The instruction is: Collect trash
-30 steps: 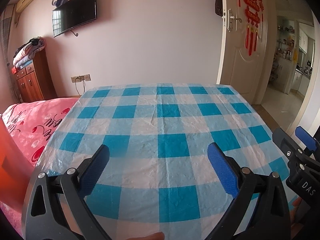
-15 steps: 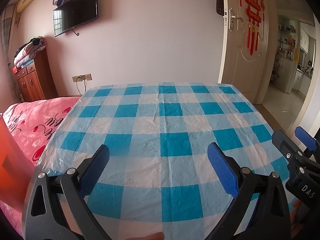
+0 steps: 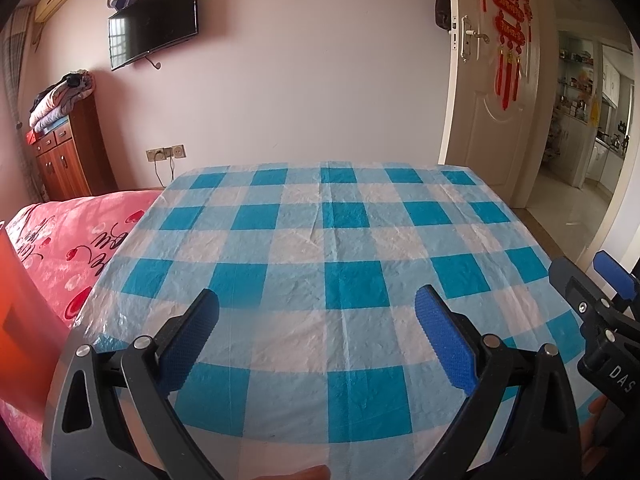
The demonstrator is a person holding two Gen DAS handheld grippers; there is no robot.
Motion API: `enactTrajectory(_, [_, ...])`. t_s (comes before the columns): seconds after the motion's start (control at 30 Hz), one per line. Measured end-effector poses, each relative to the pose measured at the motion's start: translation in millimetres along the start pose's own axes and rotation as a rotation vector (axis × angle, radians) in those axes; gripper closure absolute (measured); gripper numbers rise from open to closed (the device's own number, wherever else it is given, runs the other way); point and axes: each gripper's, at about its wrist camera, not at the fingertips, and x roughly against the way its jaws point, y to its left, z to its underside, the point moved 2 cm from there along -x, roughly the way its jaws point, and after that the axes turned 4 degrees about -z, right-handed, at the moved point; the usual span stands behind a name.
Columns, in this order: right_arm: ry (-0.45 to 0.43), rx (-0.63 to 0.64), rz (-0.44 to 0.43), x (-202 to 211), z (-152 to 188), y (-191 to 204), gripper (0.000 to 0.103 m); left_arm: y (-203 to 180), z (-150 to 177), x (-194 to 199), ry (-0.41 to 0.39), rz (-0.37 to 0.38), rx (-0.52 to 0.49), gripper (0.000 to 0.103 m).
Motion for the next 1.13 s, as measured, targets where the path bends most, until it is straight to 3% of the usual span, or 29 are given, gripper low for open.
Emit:
enactTrajectory(0.6, [0.02,0.003,-0.002,-6.6,4.5,2.6,0.009,4.8,6.1,-7.1,0.018,0.006,0.014,0.004])
enactTrajectory(0.87, [0.084,-0.015,0.003,-22.5,9.8,0.4,0.009,5.0,22.5,-34.1,0.14,0.02,0.016,0.004])
enactTrajectory(1.13, [0.267,-0.006,0.026,-58.6,19.8,3.1,0.007,7.3,34.9,-61.4,0.277,0.046,0.037,0.004])
